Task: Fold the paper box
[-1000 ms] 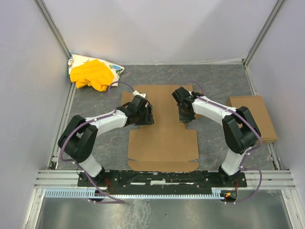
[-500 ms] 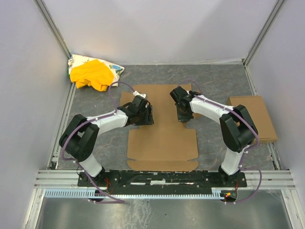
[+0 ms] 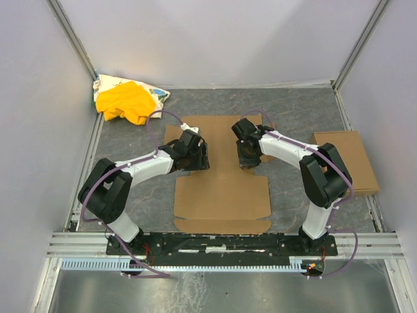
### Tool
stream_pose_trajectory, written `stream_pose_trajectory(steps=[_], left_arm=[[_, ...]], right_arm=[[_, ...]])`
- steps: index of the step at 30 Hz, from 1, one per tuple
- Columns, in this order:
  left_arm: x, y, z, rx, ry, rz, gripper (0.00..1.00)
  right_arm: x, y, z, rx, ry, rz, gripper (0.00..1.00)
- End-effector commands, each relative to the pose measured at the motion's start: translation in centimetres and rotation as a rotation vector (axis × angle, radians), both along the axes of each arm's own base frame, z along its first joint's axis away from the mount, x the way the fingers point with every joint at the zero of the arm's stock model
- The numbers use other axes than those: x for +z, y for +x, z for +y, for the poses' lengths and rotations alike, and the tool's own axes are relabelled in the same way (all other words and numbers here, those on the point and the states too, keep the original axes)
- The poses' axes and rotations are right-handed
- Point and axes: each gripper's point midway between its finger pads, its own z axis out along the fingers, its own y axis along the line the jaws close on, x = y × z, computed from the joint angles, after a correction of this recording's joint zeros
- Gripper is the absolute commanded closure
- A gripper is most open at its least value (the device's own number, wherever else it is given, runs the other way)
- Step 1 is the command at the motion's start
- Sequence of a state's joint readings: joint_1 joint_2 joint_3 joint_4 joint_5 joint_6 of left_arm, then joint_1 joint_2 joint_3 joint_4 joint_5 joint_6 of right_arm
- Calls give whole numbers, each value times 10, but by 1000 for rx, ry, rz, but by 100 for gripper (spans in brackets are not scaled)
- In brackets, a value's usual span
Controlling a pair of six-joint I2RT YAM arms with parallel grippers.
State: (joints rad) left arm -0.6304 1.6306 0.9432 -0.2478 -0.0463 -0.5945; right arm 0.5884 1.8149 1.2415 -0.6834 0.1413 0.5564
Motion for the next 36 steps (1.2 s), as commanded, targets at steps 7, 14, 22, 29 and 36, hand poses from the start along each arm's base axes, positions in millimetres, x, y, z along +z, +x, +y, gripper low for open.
stream_pose_trajectory(steps=[7,14,22,29,36], left_arm=[[24,14,-10,13,-49,-60,32],[16,15,-13,7,-45,-42,32],[15,16,-19,-2,-60,-27,32],[28,22,-25,-10,-81,-53,32],[-1,15,-26,-20,-56,15,33]], right_arm=[[-6,11,18,17,50,-6,58],[-23,9,21,15,47,29,58],[-18,9,19,15,45,22,58],[-23,7,19,13,43,35,58],[-28,5,21,16,44,50,58]])
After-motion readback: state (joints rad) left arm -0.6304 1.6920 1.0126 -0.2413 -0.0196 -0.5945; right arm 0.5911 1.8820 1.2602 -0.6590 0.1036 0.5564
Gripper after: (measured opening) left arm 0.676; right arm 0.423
